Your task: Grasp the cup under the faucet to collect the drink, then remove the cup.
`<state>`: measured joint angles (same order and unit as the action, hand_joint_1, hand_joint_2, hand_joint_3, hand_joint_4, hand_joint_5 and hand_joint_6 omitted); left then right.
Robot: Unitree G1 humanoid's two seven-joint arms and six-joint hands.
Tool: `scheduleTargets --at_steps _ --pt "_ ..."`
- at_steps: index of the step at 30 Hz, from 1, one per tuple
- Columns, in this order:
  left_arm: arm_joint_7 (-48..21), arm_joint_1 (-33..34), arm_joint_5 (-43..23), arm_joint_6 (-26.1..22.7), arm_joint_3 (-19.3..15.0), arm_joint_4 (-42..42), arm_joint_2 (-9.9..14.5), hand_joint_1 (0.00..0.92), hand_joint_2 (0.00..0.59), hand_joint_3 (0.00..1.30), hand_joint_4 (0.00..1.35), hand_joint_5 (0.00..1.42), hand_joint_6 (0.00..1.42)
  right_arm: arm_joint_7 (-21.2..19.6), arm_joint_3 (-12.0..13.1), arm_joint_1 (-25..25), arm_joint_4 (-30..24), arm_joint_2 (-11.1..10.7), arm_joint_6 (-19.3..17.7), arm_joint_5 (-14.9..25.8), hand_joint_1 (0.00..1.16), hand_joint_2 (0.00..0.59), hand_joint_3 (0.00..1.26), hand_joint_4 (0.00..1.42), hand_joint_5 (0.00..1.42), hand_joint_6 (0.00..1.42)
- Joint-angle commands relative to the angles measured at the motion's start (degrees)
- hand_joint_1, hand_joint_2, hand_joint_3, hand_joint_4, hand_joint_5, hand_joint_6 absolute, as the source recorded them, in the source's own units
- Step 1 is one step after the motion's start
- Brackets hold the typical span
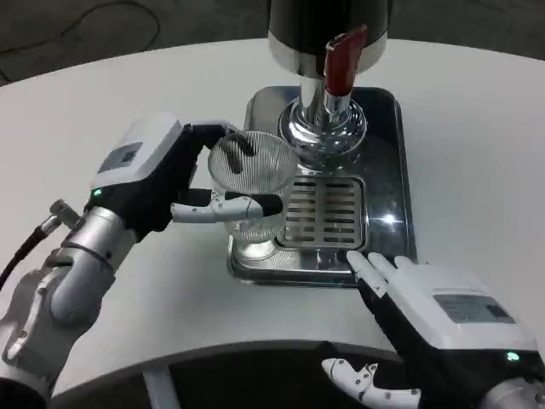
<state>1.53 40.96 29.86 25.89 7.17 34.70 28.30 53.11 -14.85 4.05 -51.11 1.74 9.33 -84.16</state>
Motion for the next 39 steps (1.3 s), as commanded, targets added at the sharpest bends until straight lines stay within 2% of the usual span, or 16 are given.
scheduleTargets --at_steps 1,17,28,33,36,39 --pt "2.70 3.15 0.86 1.98 1.83 3.34 -0.78 0.485 0.211 1.06 1.27 1.42 1.42 0.88 0.13 1.06 -1.83 0.38 -0.86 0.45 0.28 0.389 0.00 0.00 0.00 0.00" --pt "6.34 8.41 3.50 2.28 7.19 8.50 -4.21 0.473 0.209 1.05 1.26 1.42 1.42 2.48 2.38 3.55 -5.36 0.20 -2.13 1.31 0.27 0.394 0.00 0.00 0.00 0.00" --pt "8.29 12.00 5.93 -1.45 9.99 11.09 -6.06 0.468 0.208 1.02 1.19 1.41 1.42 2.91 4.21 5.60 -7.30 0.21 -3.05 2.69 0.26 0.396 0.00 0.00 0.00 0.00" --pt "8.17 12.54 6.39 -3.35 11.06 11.30 -6.46 0.449 0.182 0.90 1.03 1.29 1.41 2.97 5.83 6.26 -7.88 -0.15 -3.15 3.93 0.26 0.396 0.00 0.00 0.00 0.00" --pt "6.90 12.75 6.37 -5.02 11.66 11.46 -6.58 0.378 0.151 0.72 0.83 1.15 1.35 3.13 6.55 6.50 -7.95 -0.34 -3.15 4.71 0.26 0.396 0.00 0.00 0.00 0.00" --pt "5.61 13.02 6.06 -6.55 12.18 11.80 -6.59 0.259 0.136 0.52 0.56 0.87 1.16 3.21 7.09 6.49 -7.85 -0.47 -3.19 5.35 0.26 0.397 0.00 0.00 0.00 0.00"
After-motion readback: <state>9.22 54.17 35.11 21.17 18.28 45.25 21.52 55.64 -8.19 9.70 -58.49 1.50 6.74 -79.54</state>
